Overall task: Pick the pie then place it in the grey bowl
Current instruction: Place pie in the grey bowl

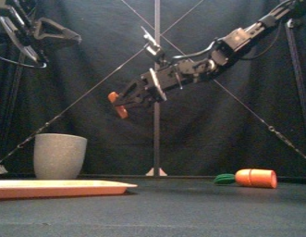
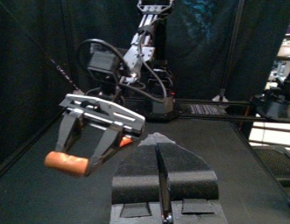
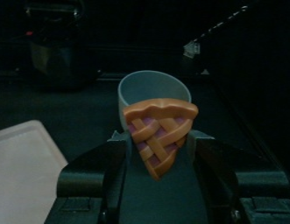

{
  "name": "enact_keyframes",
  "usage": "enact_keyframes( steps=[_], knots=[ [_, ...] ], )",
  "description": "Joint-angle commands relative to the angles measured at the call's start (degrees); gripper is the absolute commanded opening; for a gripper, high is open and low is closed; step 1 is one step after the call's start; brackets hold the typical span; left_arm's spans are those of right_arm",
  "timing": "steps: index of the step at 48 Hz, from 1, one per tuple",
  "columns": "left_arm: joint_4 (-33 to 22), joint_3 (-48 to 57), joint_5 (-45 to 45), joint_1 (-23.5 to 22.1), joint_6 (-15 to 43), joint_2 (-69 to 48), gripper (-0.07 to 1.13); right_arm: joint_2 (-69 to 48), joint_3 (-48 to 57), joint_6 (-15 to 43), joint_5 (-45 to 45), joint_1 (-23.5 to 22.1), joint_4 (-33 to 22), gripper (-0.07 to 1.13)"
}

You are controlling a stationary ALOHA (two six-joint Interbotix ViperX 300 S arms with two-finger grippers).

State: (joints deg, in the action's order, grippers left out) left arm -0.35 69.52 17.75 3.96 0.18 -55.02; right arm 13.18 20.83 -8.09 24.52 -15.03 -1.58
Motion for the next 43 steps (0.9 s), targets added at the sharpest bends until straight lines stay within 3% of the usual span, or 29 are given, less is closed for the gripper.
enact_keyframes(
  steps=[1,12,21,35,43],
  knots=[
    [0.1,-0.7,0.7,0.0,0.2,0.2,-0.03,1.8,-5.2,0.2,3.2,-0.5,0.9,0.64],
    [0.5,-0.6,0.7,-0.1,0.2,0.2,-0.03,9.3,-17.7,0.3,3.1,-0.3,1.4,0.64],
    [0.6,0.0,0.7,-0.1,0.2,0.2,-0.03,15.1,-26.3,0.3,1.1,-0.4,4.9,0.65],
    [1.5,-0.1,0.7,-0.1,0.2,0.1,-0.03,21.2,-34.8,0.2,-4.7,-0.6,7.6,0.66],
    [1.8,0.0,0.7,-0.1,0.2,0.1,-0.03,22.4,-37.0,0.2,-8.3,-0.4,8.6,0.76]
  ],
)
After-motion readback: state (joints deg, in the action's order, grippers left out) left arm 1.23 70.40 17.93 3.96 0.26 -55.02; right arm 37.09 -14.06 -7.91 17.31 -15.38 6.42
